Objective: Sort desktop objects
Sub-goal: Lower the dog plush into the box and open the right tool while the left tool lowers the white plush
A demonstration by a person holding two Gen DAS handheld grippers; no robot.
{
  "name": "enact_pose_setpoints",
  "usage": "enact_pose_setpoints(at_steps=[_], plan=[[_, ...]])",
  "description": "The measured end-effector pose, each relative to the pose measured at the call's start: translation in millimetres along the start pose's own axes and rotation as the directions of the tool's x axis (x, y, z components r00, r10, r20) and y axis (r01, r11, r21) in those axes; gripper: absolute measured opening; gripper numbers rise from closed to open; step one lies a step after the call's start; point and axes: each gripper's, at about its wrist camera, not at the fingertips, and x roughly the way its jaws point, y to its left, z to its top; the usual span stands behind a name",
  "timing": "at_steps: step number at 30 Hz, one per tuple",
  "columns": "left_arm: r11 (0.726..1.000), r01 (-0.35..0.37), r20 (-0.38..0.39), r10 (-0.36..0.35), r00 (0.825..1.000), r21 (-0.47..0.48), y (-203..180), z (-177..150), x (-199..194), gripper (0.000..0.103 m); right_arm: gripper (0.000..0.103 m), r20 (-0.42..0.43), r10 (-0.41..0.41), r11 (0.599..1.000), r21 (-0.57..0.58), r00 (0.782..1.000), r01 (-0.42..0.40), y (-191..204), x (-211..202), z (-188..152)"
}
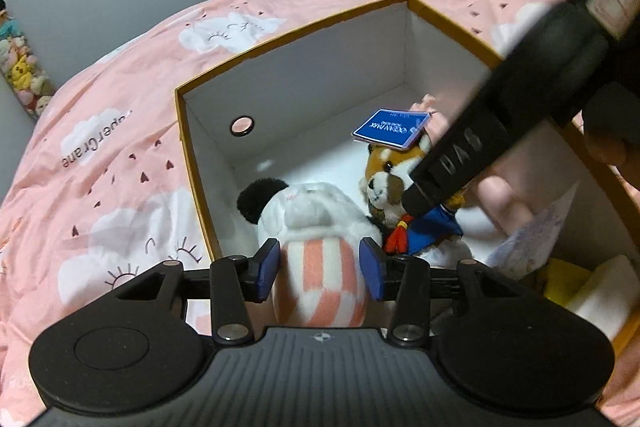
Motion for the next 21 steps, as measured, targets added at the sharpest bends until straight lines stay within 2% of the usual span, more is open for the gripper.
enact_pose_setpoints(at_steps=[4, 5, 6, 7, 12, 15, 17, 21], plan=[[0.996, 0.063, 0.015, -0.062, 0.998, -0.068, 12.4, -2.4, -9.2, 0.051, 0.034, 0.003, -0.063, 0.991, -0.115, 0.998, 0.063, 14.3, -6.0, -6.5], [0.994, 0.074, 0.015, -0.073, 0.997, -0.075, 13.8, -2.9, -11.6, 0.05, 0.032, 0.003, -0.08, 0.986, -0.146, 0.997, 0.08, 16.2, -6.0, -8.3], [0.993, 0.083, 0.017, -0.082, 0.996, -0.084, 16.2, -4.2, -14.9, 0.042, 0.03, 0.002, -0.096, 0.98, -0.176, 0.995, 0.095, 17.6, -5.5, -9.9], [0.992, 0.085, 0.024, -0.083, 0.996, -0.094, 18.2, -5.2, -18.5, 0.04, 0.028, 0.0, -0.107, 0.974, -0.202, 0.994, 0.104, 17.1, -5.9, -14.2], [0.982, 0.108, 0.083, -0.096, 0.992, -0.154, 32.2, -7.6, -39.9, 0.037, 0.013, -0.044, -0.122, 0.959, -0.264, 0.992, 0.106, 12.8, 6.8, -17.4], [0.983, 0.1, 0.076, -0.089, 0.993, -0.152, 37.2, -7.0, -47.8, 0.032, 0.014, -0.021, -0.165, 0.936, -0.319, 0.986, 0.15, 16.7, 12.9, -19.2], [0.983, 0.084, 0.087, -0.071, 0.994, -0.162, 41.4, -10.2, -51.7, 0.032, 0.015, 0.008, -0.178, 0.922, -0.347, 0.984, 0.169, 19.2, 14.0, -19.3], [0.967, 0.082, 0.108, -0.057, 0.992, -0.243, 57.7, -20.2, -64.8, 0.031, 0.019, 0.038, -0.205, 0.915, -0.347, 0.978, 0.205, 17.1, 6.8, -18.6]])
